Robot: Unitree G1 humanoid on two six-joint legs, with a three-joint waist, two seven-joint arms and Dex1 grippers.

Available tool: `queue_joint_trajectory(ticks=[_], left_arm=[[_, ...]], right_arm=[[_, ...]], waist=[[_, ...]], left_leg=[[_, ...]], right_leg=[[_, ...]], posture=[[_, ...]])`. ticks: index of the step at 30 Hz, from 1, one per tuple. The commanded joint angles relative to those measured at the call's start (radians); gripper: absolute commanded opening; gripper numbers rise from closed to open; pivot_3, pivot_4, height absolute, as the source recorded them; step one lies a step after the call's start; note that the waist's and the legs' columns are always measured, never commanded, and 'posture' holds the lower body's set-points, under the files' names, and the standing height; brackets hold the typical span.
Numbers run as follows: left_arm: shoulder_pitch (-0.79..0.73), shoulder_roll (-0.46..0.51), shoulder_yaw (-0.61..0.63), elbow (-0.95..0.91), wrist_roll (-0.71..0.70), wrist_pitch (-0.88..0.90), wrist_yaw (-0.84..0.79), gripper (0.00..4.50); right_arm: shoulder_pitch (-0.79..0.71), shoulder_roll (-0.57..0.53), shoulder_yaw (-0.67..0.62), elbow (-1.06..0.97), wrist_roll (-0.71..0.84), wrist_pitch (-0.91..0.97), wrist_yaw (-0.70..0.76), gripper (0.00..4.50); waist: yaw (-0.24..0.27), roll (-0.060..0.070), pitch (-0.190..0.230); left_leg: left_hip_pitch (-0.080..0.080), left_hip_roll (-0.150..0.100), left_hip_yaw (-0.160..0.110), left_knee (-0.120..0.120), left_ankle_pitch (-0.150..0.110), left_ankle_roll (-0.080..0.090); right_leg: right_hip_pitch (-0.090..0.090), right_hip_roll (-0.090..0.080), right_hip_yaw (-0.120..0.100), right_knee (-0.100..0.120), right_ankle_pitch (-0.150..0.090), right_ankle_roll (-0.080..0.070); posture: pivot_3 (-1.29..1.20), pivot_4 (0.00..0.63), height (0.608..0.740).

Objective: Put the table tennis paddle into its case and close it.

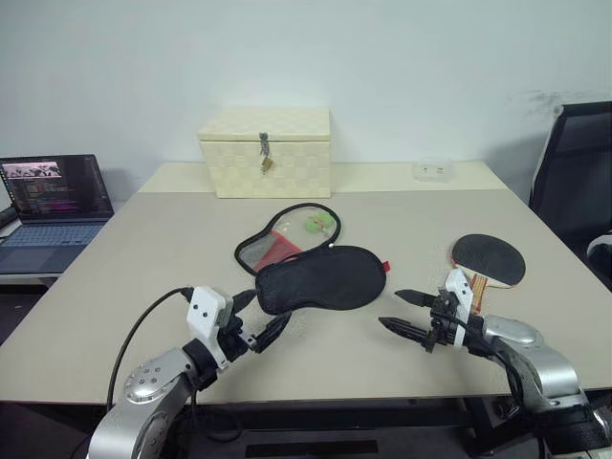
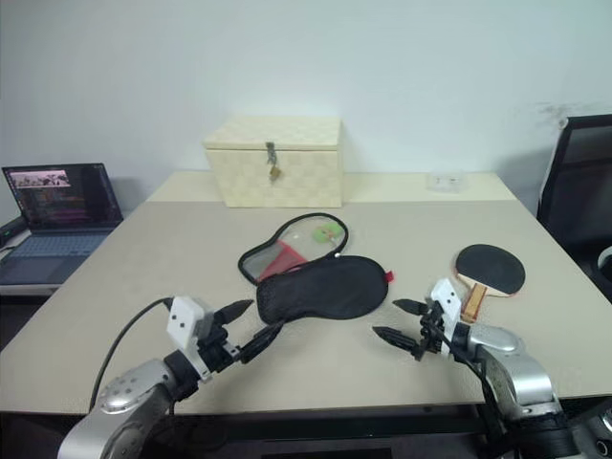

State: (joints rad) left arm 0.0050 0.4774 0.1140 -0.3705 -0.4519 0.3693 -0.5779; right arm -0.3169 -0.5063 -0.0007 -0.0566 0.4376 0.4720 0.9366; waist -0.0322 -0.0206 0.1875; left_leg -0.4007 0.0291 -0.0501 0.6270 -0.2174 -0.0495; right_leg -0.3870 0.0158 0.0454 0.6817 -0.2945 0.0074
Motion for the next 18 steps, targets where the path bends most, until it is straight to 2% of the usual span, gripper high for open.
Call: queue_joint_trajectory(ticks=[1,5,8,11,18], left_arm=[[-0.027,-0.008,0.001,0.031,0.012,-0.052,-0.021,4.47],[-0.097,-0.019,-0.018,0.113,0.008,-0.075,-0.064,4.47],[-0.132,-0.010,-0.007,0.155,-0.018,-0.073,-0.111,4.47],[-0.164,0.023,0.012,0.192,-0.032,-0.070,-0.167,4.47],[-0.234,0.161,0.084,0.211,-0.164,0.039,-0.338,4.47]], right_arm=[[-0.022,-0.011,-0.032,-0.074,0.035,0.036,-0.031,4.50],[-0.060,-0.009,-0.082,-0.113,0.047,0.105,-0.139,4.50],[-0.083,-0.025,-0.090,-0.159,0.067,0.264,-0.219,4.50],[-0.099,-0.017,-0.103,-0.206,0.138,0.421,-0.272,4.50],[-0.121,0.091,-0.061,-0.163,0.117,0.511,-0.420,4.50]], waist=[[0.001,0.000,0.000],[0.001,0.000,0.000],[0.001,0.000,0.000],[0.001,0.000,0.000],[-0.004,0.000,0.000]], left_leg=[[0.000,0.000,0.000,0.000,0.000,0.000],[0.000,-0.001,0.000,0.001,0.000,0.000],[0.000,-0.001,0.000,0.001,0.000,0.000],[0.000,-0.001,0.000,0.000,0.000,0.000],[0.000,-0.001,0.000,-0.001,0.000,0.000]], right_leg=[[0.000,0.000,0.000,0.000,0.000,0.000],[0.001,0.000,-0.001,0.000,0.000,0.001],[0.001,0.000,0.000,0.000,0.000,0.000],[0.000,0.000,-0.001,0.000,0.000,0.000],[-0.001,0.001,0.000,0.000,0.000,0.000]], posture=[[0.00,0.150,0.740],[0.00,0.150,0.740],[0.00,0.150,0.740],[0.00,0.150,0.740],[0.00,0.150,0.740]])
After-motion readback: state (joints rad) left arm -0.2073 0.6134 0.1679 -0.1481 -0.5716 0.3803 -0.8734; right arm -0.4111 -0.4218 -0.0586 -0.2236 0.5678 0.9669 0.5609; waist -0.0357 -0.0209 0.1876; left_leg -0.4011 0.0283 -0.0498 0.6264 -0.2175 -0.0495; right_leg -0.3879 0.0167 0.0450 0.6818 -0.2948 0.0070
